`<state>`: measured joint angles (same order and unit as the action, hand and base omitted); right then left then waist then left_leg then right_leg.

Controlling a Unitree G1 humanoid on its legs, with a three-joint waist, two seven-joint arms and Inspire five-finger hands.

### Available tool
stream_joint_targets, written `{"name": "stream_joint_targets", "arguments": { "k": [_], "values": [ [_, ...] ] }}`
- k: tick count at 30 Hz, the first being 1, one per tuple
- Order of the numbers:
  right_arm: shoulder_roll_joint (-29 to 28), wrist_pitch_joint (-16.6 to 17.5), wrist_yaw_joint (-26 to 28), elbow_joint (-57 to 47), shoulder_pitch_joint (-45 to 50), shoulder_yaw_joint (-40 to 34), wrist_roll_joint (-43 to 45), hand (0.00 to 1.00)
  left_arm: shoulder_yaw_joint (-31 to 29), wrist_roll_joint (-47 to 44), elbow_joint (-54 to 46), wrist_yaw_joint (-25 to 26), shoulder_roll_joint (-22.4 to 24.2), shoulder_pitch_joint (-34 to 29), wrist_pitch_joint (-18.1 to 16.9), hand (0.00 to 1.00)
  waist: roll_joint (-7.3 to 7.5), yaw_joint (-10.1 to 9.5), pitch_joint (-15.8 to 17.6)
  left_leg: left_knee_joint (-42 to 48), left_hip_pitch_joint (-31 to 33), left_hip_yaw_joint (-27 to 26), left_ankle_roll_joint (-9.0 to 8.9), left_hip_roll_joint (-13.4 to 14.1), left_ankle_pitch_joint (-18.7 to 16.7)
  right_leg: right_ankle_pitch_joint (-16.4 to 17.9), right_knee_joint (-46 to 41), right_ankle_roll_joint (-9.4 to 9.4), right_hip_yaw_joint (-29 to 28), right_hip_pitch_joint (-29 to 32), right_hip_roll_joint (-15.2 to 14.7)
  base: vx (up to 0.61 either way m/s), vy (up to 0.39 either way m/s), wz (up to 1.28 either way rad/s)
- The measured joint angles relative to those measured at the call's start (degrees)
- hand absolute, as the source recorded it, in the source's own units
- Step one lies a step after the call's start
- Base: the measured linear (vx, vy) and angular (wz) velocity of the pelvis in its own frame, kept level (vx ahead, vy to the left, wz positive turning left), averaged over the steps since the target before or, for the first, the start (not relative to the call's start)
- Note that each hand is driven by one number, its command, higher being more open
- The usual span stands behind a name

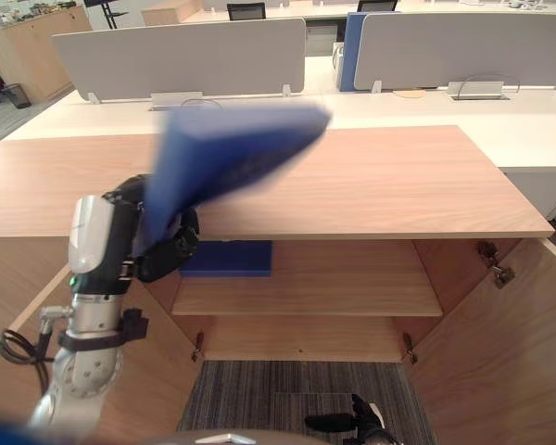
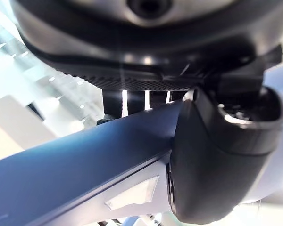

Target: Walk over to the cabinet, pick up the folder, carry it to the office cabinet, place the folder inside the office cabinet, then close the office cabinet door

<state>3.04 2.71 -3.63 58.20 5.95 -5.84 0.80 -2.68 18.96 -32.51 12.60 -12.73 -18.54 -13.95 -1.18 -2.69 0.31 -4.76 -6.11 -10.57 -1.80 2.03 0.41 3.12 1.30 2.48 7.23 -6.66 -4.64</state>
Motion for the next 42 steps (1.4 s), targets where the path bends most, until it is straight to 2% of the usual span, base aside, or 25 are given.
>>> {"name": "stream_joint_targets", "arguments": {
  "k": [2,3,4,6,8,11,14,20,23,30,33,35,36,38,42],
  "values": [
    [-1.2,-0.27,-0.44,-7.43,3.15,-0.52,2.74,1.0,-0.35,-8.52,-0.79,-1.48,0.99,-1.51,0.03,0.0,0.03,0.15,0.04,0.04,0.16,-0.15,-0.05,0.2,-0.03,0.01,-0.21,-0.01,-0.27,0.36,0.19,-0.04,-0.021,-0.07],
    [-2.21,-0.45,-0.69,-14.53,6.01,-0.93,4.84,1.0,-0.95,-14.63,-1.45,-2.93,1.98,-2.72,0.15,0.0,0.02,0.29,0.12,0.1,0.26,-0.33,-0.11,0.36,-0.08,0.01,-0.32,-0.02,-0.53,0.61,0.32,-0.06,-0.022,-0.15],
    [-3.7,-0.43,-1.53,-26.99,10.71,-1.03,7.58,1.0,-2.09,-24.9,-2.33,-5.18,3.32,-4.89,0.59,0.0,0.09,0.69,0.24,0.37,0.26,-0.79,-0.3,0.59,-0.29,0.08,-0.46,-0.11,-0.99,0.81,0.46,-0.06,-0.02,-0.15],
    [-5.22,-0.37,-2.1,-37.73,13.86,-2.06,8.36,1.0,-3.41,-32.62,-2.81,-7.07,4.53,-6.39,1.05,0.0,0.27,1.29,0.45,1.1,0.31,-1.01,-0.41,0.76,-0.78,0.18,-0.67,-0.2,-1.26,0.76,0.52,-0.06,-0.018,-0.12],
    [-7.67,-0.29,-4.25,-53.53,16.81,-3.67,8.41,1.0,-5.21,-41.42,-4.74,-8.97,5.28,-7.7,1.98,0.0,0.61,2.07,0.97,1.97,0.47,-1.31,-0.43,0.98,-1.25,0.22,-1.02,-0.24,-1.62,0.88,0.61,-0.05,-0.009,-0.09],
    [-7.97,0.54,-6.65,-69.41,17.38,-5.6,8.05,1.0,-6.12,-50.96,-8.04,-10.05,6.3,-7.67,2.09,0.0,0.66,2.68,1.15,2.97,1.21,-2.12,-0.5,1.12,-1.59,0.22,-1.66,-0.23,-2.57,1.92,0.64,-0.03,0.008,-0.13],
    [-8.03,1.18,-8.83,-79.19,17.16,-6.97,5.05,1.0,-6.29,-57.34,-9.94,-11.27,7.11,-7.24,2.1,0.0,0.52,3.04,1.12,4.02,1.03,-3.01,-0.65,1.39,-2.3,0.21,-1.77,-0.23,-3.65,1.88,0.77,0.0,0.009,-0.2],
    [-7.59,1.12,-12.27,-85.97,15.09,-7.04,-4.95,1.0,-6.67,-61.08,-9.79,-13.25,7.01,-6.19,3.76,0.0,-0.01,3.71,1.24,4.77,1.04,-3.61,-0.96,1.94,-2.79,0.19,-2.27,-0.24,-5.01,2.44,1.35,-0.02,-0.007,-0.12],
    [-7.17,1.02,-14.16,-88.27,13.17,-7.04,-10.0,1.0,-6.69,-61.1,-8.7,-13.36,6.92,-5.18,4.49,0.0,-0.75,3.7,1.18,5.11,0.97,-4.03,-0.94,2.03,-3.03,0.15,-2.42,-0.21,-5.56,2.53,1.43,-0.02,0.004,-0.07],
    [-6.32,1.44,-13.81,-91.22,6.32,-6.46,-8.63,1.0,-6.62,-61.06,-1.72,-15.68,4.31,-2.21,4.68,0.0,-1.34,3.8,1.0,5.18,0.92,-4.38,-0.94,2.07,-3.07,-0.03,-2.44,-0.13,-5.94,2.65,1.5,-0.01,0.002,-0.02],
    [-5.66,3.38,-11.09,-91.19,1.87,-5.99,0.06,1.0,-6.5,-61.06,3.76,-16.97,0.29,1.29,5.34,0.0,-1.34,3.76,1.03,5.18,0.76,-4.7,-0.94,2.08,-3.06,-0.21,-2.42,-0.14,-6.27,2.65,1.54,-0.02,0.004,-0.06],
    [-1.75,6.21,-7.76,-90.48,-1.41,-4.04,10.87,1.0,-5.85,-61.06,7.69,-18.12,-4.72,3.96,5.87,0.0,-1.11,3.75,1.23,5.15,0.51,-5.05,-0.94,2.08,-3.07,-0.4,-2.4,-0.13,-6.78,2.63,1.57,-0.03,0.009,-0.11],
    [-0.21,6.99,-6.58,-89.87,-2.53,-3.21,13.59,1.0,-5.66,-61.06,8.28,-18.44,-5.98,4.38,5.95,0.0,-1.02,3.71,1.29,5.12,0.38,-5.18,-0.91,2.1,-3.08,-0.48,-2.38,-0.14,-7.06,2.64,1.61,-0.02,0.01,-0.2],
    [7.24,8.2,-1.36,-87.45,-6.76,-0.26,25.5,1.0,-4.66,-61.06,10.35,-20.73,-10.27,6.12,6.08,0.0,-0.66,3.71,1.51,5.11,0.17,-5.95,-0.8,2.14,-3.18,-1.08,-1.93,-0.11,-8.01,2.64,1.67,-0.02,0.015,-0.21],
    [19.03,8.29,5.66,-81.57,-11.68,4.88,37.01,1.0,-3.79,-61.09,11.26,-24.08,-15.53,7.1,6.54,0.0,-0.15,3.67,1.4,5.06,0.18,-6.21,-0.76,2.11,-3.19,-1.46,-1.82,0.01,-8.44,2.71,1.67,-0.02,0.007,-0.06]
  ]
}}
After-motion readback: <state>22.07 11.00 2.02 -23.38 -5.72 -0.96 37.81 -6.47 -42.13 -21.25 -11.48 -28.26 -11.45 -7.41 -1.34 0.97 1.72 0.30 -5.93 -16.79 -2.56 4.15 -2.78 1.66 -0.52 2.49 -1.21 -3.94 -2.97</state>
